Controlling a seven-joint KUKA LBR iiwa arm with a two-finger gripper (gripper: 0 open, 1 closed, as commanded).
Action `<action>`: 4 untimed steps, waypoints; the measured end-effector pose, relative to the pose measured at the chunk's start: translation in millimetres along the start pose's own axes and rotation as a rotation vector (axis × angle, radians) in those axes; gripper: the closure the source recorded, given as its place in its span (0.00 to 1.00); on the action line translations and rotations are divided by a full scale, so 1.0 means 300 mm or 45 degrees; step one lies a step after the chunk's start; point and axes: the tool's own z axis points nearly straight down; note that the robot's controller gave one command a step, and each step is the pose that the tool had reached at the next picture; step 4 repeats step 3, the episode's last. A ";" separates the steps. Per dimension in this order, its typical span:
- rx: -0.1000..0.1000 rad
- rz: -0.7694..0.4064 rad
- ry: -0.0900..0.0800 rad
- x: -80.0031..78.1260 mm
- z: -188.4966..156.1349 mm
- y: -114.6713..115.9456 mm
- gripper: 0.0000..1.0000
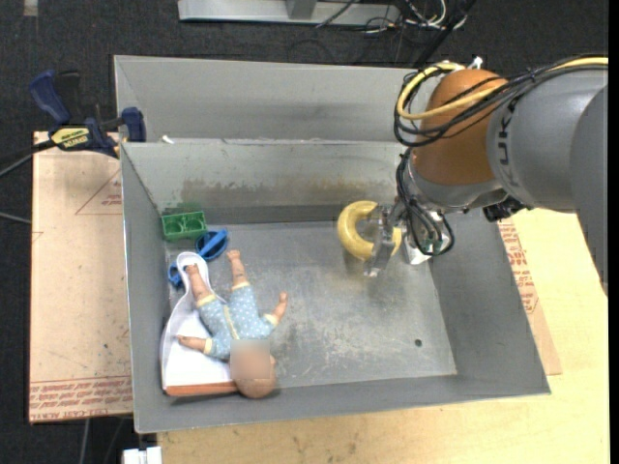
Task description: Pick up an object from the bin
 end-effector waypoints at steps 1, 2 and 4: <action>0.000 -0.001 -0.005 -0.004 -0.035 0.001 1.00; 0.000 -0.001 -0.004 -0.004 -0.050 0.001 1.00; 0.000 -0.002 -0.002 -0.002 -0.071 0.000 1.00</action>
Offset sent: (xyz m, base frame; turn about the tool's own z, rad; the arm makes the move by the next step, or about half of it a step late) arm 0.0001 0.0000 0.0271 0.0000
